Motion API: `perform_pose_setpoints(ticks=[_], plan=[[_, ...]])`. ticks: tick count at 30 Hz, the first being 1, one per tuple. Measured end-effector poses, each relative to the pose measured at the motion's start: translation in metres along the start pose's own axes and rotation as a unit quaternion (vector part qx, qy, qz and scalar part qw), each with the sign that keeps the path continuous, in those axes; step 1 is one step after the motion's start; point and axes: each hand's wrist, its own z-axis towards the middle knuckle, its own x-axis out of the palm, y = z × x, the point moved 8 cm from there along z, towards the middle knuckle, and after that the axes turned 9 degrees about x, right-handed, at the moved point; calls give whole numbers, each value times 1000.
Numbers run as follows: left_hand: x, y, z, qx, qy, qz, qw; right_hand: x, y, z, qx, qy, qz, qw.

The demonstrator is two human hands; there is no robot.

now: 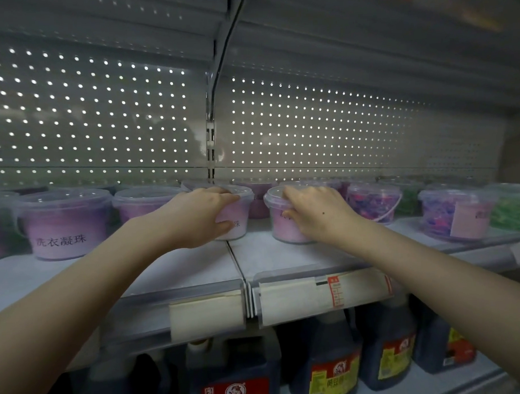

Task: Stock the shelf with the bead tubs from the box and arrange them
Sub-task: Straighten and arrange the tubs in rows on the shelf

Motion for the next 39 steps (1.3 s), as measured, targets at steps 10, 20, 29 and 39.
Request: perform_pose_setpoints(ticks=[10,20,29,39], plan=[[-6,-2,-5,5,-3,35,999,-19,3,-26,-9,-32,121,992],[-7,-1,-5,8,27,35,999,-7,-6,-12,15,-19,170,985],[-10,-12,5,-25,25,27,999,-32,-38,-52,-54,-126,301,944],[-8,-51,40,-32,26,20,999,-32,-97,-58,-30,-101,282,954]])
